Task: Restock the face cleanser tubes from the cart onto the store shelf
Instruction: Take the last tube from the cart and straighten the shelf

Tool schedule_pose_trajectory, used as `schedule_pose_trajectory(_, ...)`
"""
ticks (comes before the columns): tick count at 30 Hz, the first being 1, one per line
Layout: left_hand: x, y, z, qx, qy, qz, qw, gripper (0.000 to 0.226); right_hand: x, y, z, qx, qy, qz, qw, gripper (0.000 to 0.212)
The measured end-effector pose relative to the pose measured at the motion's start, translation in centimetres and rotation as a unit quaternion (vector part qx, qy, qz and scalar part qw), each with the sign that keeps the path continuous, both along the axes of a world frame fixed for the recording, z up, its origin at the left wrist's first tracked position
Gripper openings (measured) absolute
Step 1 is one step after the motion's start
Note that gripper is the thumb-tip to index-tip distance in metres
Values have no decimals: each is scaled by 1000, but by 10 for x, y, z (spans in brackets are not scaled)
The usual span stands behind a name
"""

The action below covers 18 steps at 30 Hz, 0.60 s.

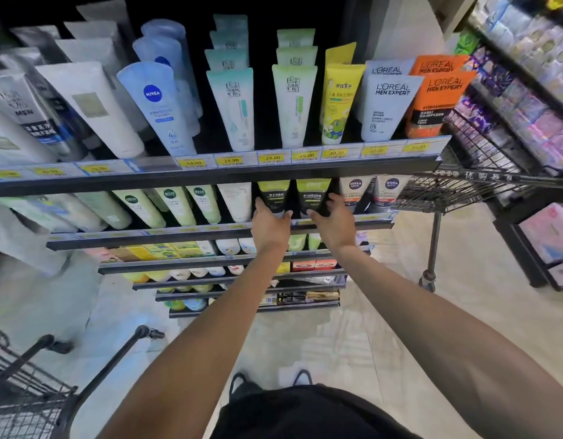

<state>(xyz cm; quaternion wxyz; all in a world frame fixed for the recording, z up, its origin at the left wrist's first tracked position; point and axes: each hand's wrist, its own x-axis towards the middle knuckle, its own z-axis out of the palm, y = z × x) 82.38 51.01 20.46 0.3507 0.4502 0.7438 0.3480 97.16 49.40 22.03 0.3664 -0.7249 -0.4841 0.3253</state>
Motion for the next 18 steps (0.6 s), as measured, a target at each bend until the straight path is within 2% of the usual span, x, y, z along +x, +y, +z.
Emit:
schedule_pose_trajectory(3,4,9,-3,-24,-13,30,999,66,0,2,0,8,9,7,1000,70)
schedule_pose_trajectory(6,5,14,-1,-32,-16,45,998,66,-1,5,0,14,16,14,1000,62)
schedule_pose_trajectory(18,7,25,-20,-28,10,57,998,47,5,16,-6,13,-39,47,998,39)
